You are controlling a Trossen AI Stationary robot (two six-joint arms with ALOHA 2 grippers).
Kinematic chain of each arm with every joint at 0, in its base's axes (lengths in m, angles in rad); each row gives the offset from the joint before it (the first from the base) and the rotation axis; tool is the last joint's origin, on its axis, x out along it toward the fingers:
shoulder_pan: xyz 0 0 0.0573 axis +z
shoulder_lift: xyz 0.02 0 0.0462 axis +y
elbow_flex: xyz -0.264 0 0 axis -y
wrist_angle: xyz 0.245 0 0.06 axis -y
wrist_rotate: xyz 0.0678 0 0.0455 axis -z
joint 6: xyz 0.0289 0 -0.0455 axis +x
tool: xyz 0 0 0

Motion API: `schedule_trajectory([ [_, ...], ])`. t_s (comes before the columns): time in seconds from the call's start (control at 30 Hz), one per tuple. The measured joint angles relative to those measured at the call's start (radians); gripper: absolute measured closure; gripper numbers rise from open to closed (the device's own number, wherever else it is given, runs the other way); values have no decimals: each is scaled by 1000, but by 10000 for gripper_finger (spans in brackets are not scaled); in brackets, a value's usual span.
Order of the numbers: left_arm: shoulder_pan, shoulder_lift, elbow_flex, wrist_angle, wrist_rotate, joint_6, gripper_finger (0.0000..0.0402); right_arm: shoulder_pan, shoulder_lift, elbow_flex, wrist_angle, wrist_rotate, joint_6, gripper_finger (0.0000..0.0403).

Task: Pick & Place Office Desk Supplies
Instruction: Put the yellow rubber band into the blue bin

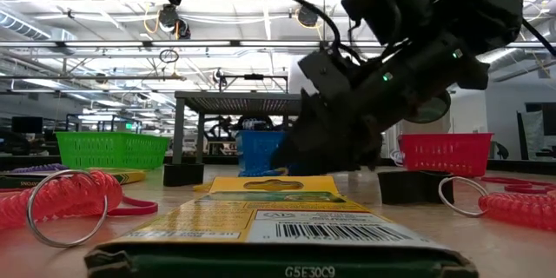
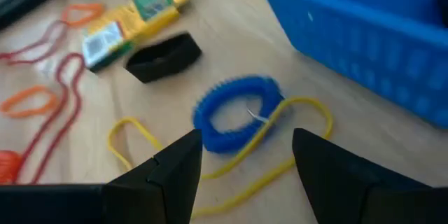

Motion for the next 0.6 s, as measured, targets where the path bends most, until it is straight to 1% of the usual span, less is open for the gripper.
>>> schedule_trajectory([
  [0.1, 0, 0, 0, -8, 0, -1, 369, 2, -2, 1, -33, 27, 43, 197],
  [0.2, 0, 0, 0, -18, 0, -7, 369, 2, -2, 1, -29, 34, 66, 222],
  [0.3, 0, 0, 0, -30, 0, -14, 369, 2, -1, 0, -15, 35, 69, 272],
  [0.43, -2, 0, 0, -29, 1, -14, 369, 2, 0, 0, -11, 35, 56, 379],
  [0.47, -2, 0, 0, -29, 1, -14, 369, 3, 0, 0, -9, 35, 43, 389],
  [0.6, -2, 0, 0, -32, 1, -16, 369, 14, -17, -2, -2, 6, -5, 400],
])
